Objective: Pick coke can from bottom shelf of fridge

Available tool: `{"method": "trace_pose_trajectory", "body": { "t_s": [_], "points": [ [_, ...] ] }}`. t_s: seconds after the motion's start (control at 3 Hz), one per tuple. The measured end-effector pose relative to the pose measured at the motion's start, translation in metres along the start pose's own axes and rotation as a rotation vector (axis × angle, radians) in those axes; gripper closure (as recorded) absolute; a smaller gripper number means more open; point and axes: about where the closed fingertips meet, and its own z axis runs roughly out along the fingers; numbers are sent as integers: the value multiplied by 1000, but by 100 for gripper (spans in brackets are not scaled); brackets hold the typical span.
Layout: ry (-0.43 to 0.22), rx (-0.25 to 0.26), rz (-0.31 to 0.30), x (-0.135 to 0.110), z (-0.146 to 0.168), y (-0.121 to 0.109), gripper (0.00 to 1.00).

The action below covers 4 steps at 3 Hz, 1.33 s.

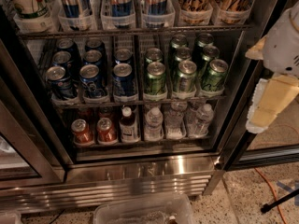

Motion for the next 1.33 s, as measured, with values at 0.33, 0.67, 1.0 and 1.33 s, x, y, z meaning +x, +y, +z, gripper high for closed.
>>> {"method": "trace_pose_trajectory", "body": {
  "t_s": [0.33, 0.67, 1.0, 1.33],
  "points": [
    [-19, -15, -11, -16, 25, 15, 0],
    [-68, -17, -5, -35, 54, 36, 0],
    [-142, -1, 4, -53, 86, 59, 0],
    [-247, 9, 33, -64, 117, 78, 0]
  ]
}}
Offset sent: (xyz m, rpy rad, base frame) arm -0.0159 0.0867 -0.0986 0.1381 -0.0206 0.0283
